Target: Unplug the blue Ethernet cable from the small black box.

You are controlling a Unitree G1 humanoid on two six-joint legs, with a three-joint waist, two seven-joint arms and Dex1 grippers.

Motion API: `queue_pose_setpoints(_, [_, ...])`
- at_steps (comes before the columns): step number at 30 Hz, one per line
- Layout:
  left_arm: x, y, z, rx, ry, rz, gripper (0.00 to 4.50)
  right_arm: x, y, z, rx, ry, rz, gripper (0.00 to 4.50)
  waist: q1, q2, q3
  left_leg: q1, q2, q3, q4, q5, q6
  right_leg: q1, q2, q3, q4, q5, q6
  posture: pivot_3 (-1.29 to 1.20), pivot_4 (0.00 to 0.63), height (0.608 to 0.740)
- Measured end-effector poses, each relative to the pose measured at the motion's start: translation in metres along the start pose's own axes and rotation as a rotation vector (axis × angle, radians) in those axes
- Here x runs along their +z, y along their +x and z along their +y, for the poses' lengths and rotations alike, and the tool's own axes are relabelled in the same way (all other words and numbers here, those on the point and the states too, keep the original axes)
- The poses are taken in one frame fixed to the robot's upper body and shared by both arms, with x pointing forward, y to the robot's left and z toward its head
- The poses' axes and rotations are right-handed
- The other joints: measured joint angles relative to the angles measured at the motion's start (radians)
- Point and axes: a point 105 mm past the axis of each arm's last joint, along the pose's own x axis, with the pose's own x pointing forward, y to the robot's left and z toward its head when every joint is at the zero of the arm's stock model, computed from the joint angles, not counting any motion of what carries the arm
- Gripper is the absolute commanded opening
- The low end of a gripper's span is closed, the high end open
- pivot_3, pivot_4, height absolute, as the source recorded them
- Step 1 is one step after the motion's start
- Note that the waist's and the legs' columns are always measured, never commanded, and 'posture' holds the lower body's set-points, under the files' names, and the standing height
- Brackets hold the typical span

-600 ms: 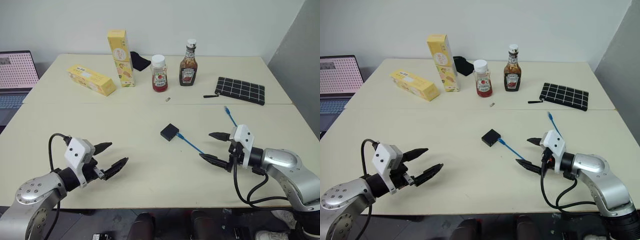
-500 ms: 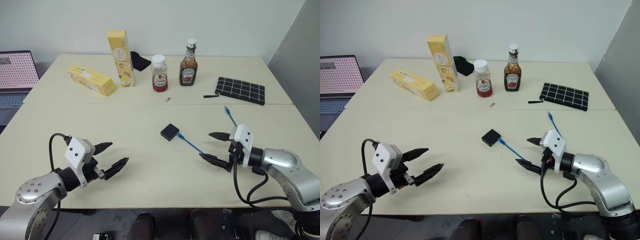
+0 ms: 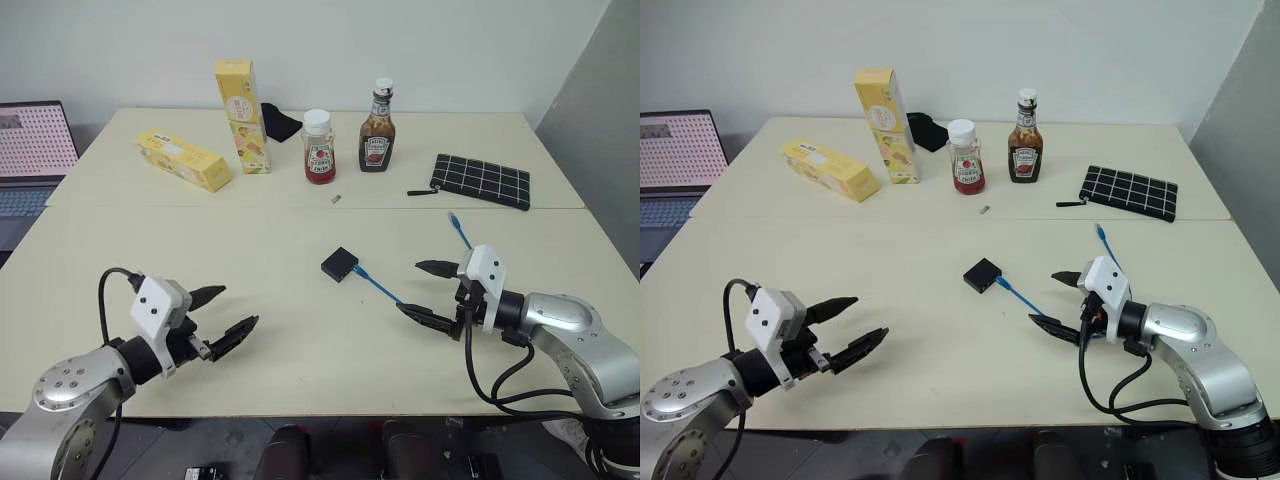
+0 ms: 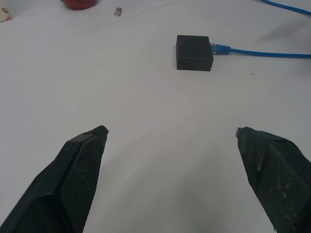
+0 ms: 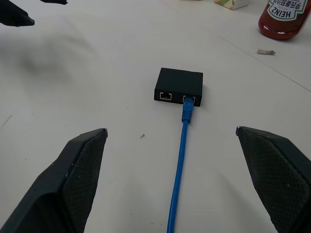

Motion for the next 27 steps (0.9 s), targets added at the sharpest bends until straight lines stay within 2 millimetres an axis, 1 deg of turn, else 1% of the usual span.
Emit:
queue_pose_setpoints(4, [0.008,0.003,-0.003,-0.022,-0.010,-0.037,4.50,0.000,0.000,0.000,0.000,0.002,-0.001,4.50,0.000,0.000,0.000,0.000,0.000,0.000,0.000,0.000,0.000,0.000,0.000,0.000,0.000,0.000,0.000,0.00,0.150,0.740])
queue_pose_setpoints(8, [0.014,0.003,-0.008,-0.081,0.033,-0.056,4.50,-0.002,0.003,0.002,0.004,0.011,-0.005,4.50,0.000,0.000,0.000,0.000,0.000,0.000,0.000,0.000,0.000,0.000,0.000,0.000,0.000,0.000,0.000,0.00,0.150,0.740])
queue_pose_setpoints(11, [0.015,0.005,-0.016,-0.162,0.093,-0.042,4.50,-0.004,0.011,0.007,0.017,0.030,-0.011,4.50,0.000,0.000,0.000,0.000,0.000,0.001,0.000,0.000,0.000,0.000,0.000,0.000,0.000,0.000,0.000,0.00,0.150,0.740])
queue_pose_setpoints(14, [0.014,0.007,-0.020,-0.214,0.105,-0.035,4.50,-0.010,0.021,0.008,0.007,0.054,-0.011,4.50,0.000,0.000,0.000,0.000,0.000,0.001,0.000,0.000,0.000,0.000,0.000,0.000,0.000,0.000,0.000,0.00,0.150,0.740])
queue_pose_setpoints(17, [0.015,0.008,-0.019,-0.245,0.097,-0.039,4.50,-0.015,0.037,0.004,-0.029,0.059,-0.003,4.50,-0.001,0.000,0.000,0.000,0.000,0.001,0.000,0.000,0.000,0.000,0.001,-0.001,0.000,0.000,0.000,0.00,0.150,0.740])
queue_pose_setpoints(20, [0.016,0.008,-0.013,-0.261,0.086,-0.038,4.50,-0.022,0.063,-0.002,-0.099,0.070,0.020,4.50,-0.003,0.000,0.000,0.000,0.000,0.001,0.000,0.000,0.000,-0.002,0.002,-0.001,0.001,0.000,0.000,0.00,0.150,0.740])
queue_pose_setpoints(23, [0.016,0.009,-0.009,-0.265,0.076,-0.040,4.50,-0.029,0.081,-0.007,-0.156,0.084,0.046,4.50,-0.003,0.001,0.000,-0.002,0.000,0.001,0.000,0.000,0.000,-0.004,0.002,0.000,0.002,0.000,0.000,0.00,0.150,0.740])
queue_pose_setpoints(26, [0.017,0.008,-0.008,-0.274,0.085,-0.030,4.50,-0.038,0.096,-0.009,-0.188,0.101,0.074,4.50,-0.003,0.001,0.000,-0.004,0.000,0.001,0.000,0.000,0.000,-0.007,0.001,0.000,0.002,0.000,0.000,0.00,0.150,0.740])
queue_pose_setpoints(27, [0.017,0.008,-0.008,-0.278,0.086,-0.028,4.50,-0.039,0.097,-0.009,-0.196,0.098,0.077,4.32,-0.003,0.001,0.000,-0.004,0.000,0.001,0.000,0.000,0.000,-0.007,0.000,0.000,0.002,0.000,0.000,0.00,0.150,0.740])
